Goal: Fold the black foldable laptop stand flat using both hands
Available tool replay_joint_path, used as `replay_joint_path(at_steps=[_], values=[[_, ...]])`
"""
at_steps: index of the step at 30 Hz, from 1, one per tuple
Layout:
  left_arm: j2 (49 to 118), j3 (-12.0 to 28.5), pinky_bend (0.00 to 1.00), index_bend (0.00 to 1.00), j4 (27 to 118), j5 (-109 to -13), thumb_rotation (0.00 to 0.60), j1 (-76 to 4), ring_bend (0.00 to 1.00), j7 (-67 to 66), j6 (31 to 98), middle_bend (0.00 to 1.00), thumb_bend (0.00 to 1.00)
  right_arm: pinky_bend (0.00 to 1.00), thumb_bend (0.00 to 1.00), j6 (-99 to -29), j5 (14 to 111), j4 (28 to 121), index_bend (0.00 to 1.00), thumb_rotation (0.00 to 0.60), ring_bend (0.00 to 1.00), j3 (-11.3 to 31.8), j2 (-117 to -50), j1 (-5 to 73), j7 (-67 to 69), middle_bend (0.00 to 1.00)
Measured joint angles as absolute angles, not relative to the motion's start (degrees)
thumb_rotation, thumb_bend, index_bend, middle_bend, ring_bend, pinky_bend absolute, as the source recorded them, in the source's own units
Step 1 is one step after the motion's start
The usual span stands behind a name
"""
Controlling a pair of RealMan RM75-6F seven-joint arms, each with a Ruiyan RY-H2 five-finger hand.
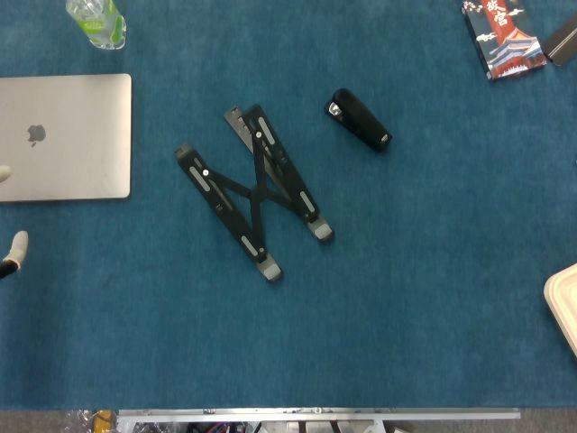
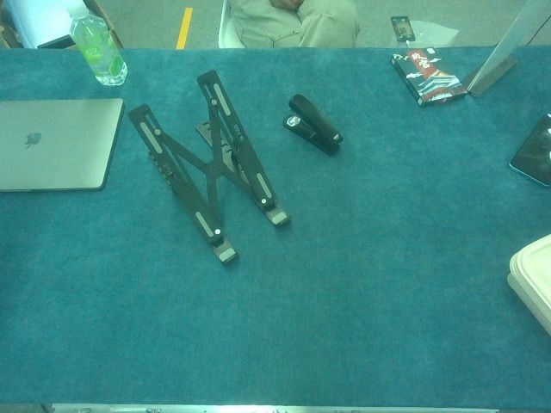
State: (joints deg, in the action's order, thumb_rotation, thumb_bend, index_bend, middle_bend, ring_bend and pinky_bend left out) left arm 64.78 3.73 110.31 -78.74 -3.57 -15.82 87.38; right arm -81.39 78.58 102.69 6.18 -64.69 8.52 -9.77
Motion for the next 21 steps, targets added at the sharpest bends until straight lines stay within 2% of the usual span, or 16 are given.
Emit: replay_joint_path(at_steps=[21], values=[[63.53, 4.1, 0.05, 0.23, 111.5, -78.2, 0.6, -4.91, 0.06, -16.21, 85.16, 0.14, 0.28, 0.07, 0.01, -77.6, 78.89, 102.05, 0.0, 0.6, 0.01, 6.39, -64.49, 10.23, -4.6, 0.12]])
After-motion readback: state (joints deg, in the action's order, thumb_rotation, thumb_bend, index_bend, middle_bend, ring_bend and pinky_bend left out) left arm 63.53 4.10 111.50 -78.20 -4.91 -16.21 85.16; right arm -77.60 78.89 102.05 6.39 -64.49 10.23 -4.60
